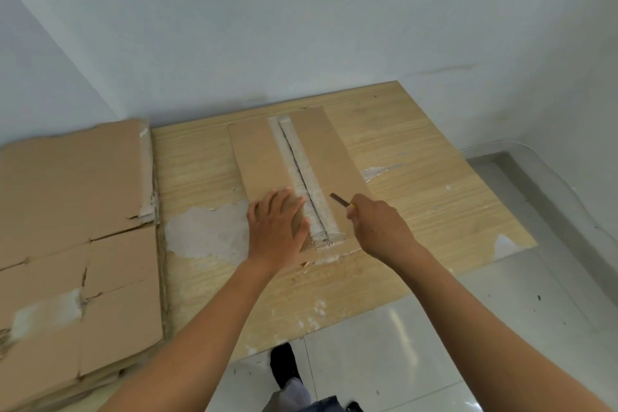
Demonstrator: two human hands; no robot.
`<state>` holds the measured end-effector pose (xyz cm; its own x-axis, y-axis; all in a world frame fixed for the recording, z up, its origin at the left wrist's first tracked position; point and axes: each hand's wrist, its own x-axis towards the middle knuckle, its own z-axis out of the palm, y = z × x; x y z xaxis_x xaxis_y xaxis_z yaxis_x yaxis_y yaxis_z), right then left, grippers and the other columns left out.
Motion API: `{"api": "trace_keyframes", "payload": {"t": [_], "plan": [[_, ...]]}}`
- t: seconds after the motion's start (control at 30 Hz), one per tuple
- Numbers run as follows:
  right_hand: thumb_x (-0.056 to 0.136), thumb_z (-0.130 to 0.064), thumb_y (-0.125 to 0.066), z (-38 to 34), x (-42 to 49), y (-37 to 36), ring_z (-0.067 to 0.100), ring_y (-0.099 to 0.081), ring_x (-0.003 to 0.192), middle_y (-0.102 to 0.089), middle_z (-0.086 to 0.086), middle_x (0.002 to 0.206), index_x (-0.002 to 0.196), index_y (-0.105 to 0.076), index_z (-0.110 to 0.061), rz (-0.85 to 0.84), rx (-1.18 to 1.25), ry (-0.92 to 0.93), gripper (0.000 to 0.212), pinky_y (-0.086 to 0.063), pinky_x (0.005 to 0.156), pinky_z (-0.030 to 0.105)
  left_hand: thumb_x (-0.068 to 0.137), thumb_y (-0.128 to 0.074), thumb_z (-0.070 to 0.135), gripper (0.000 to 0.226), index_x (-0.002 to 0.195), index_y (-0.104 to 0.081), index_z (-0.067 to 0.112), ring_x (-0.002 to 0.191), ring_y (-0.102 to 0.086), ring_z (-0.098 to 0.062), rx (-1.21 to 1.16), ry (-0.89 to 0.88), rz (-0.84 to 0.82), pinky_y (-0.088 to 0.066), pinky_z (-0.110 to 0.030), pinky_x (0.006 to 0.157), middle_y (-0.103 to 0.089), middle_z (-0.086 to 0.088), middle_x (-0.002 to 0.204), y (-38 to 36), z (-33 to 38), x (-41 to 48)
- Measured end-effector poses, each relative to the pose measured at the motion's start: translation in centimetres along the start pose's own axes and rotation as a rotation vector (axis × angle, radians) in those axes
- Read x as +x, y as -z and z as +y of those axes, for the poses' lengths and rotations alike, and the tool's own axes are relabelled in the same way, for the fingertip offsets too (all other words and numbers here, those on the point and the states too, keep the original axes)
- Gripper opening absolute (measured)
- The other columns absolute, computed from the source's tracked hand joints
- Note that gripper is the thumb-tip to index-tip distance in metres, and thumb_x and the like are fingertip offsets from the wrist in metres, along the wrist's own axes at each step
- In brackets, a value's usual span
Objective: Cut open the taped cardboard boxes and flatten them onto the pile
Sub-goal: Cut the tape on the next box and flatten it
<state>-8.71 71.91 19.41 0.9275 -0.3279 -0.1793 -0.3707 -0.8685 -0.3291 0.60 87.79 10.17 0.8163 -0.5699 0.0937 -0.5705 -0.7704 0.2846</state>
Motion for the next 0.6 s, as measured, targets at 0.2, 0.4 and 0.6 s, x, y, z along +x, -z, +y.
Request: {"api": "trace_keyframes", "payload": {"t": [0.2, 0.4, 0.6], "plan": [[0.103, -0.023, -0.032, 1.0, 2.2, -3.4, 0.028, -0.051, 0.070, -0.057, 0.006, 0.079, 0.108, -0.053, -0.006, 0.318, 0.240, -0.133, 0.028, -0.029, 0.060, 0.034, 0.084, -0.019, 0.059, 0.069, 0.131, -0.054, 0.024, 0.127, -0.037, -0.024, -0.029, -0.098, -0.015, -0.019, -0.037, 0.105, -0.048, 0.000, 0.134, 1.2, -2.2, 4.4], [0.101, -0.033, -0.035, 0.6, 3.9, -7.3, 0.035, -0.024, 0.137, -0.033, 0.010, 0.146, 0.133, -0.050, -0.028, 0.264, 0.097, -0.281, 0.035, -0.015, 0.111, 0.054, 0.088, -0.019, 0.063, 0.072, 0.145, -0.039, 0.024, 0.143, -0.020, -0.024, 0.016, -0.184, -0.111, -0.011, -0.041, 0.115, -0.030, -0.003, 0.154, 1.2, -4.0, 9.8], [0.094, -0.037, -0.035, 0.8, 5.4, -9.1, 0.037, -0.047, 0.122, -0.047, 0.016, 0.138, 0.128, -0.056, -0.034, 0.380, 0.003, -0.296, 0.039, -0.036, 0.093, 0.052, 0.096, -0.034, 0.055, 0.061, 0.151, -0.024, 0.028, 0.148, -0.006, -0.024, 0.079, -0.189, -0.194, -0.003, -0.046, 0.118, -0.013, -0.002, 0.160, 1.2, -6.3, 15.7]]}}
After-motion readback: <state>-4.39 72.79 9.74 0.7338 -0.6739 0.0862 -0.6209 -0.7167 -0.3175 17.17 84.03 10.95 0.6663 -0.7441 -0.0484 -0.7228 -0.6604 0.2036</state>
